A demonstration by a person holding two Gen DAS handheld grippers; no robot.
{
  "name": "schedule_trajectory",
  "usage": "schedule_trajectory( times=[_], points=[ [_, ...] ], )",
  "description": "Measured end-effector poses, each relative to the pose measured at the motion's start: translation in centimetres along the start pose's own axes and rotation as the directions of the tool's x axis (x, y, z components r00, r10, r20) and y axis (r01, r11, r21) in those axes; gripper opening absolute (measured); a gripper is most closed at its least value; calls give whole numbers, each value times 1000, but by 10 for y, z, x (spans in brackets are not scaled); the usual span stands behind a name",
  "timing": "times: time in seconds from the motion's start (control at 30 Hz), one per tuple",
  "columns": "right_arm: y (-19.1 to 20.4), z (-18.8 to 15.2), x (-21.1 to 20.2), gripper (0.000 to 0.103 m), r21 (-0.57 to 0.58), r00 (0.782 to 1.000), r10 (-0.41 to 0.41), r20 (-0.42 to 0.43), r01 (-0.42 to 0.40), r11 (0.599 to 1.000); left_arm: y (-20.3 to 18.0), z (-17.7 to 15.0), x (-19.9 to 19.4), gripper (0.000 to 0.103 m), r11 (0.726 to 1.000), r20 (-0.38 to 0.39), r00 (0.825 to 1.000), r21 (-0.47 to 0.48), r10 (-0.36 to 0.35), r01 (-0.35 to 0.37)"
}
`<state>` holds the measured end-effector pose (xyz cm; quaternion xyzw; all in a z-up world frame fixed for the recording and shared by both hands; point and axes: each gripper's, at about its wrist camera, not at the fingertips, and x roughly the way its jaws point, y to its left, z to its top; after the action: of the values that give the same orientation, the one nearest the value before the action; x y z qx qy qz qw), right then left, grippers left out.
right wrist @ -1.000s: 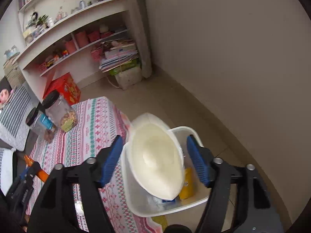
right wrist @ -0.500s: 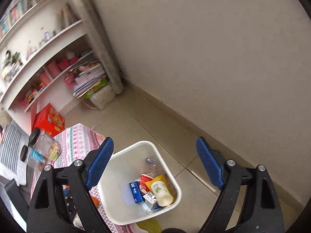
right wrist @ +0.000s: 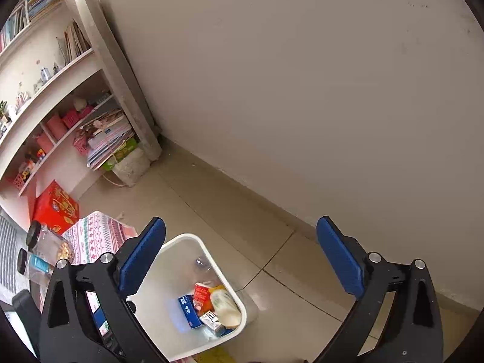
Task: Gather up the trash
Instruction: 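Drop the paper cup into the bin with the right tool while the left tool drops the peel, then grasp the crumpled white tissue with the left tool while the right tool grasps another orange peel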
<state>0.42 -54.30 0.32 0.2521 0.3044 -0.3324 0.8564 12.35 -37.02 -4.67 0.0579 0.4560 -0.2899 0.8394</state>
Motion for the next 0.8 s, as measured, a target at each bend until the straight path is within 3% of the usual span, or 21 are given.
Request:
schedule_trajectory(
  times=[0.2,0.37,0.5,0.63,0.8],
  points=[
    [25,-6,2,96,-70,998,40,-40,-42,997,40,-28,-5,69,985,-77,992,145,102,-90],
    [52,-15,4,96,-114,993,82,-80,-91,989,90,-55,-3,75,969,-203,966,218,161,-116],
    [82,-28,7,96,-193,990,87,-113,-108,975,129,-76,-2,77,969,-260,945,196,200,-151],
    [111,-38,8,96,-262,988,87,-128,-118,958,153,-91,6,77,980,-319,931,144,176,-136],
    [143,-53,13,96,-328,985,81,-150,-127,936,163,-107,16,76,981,-324,929,135,178,-141]
  ],
)
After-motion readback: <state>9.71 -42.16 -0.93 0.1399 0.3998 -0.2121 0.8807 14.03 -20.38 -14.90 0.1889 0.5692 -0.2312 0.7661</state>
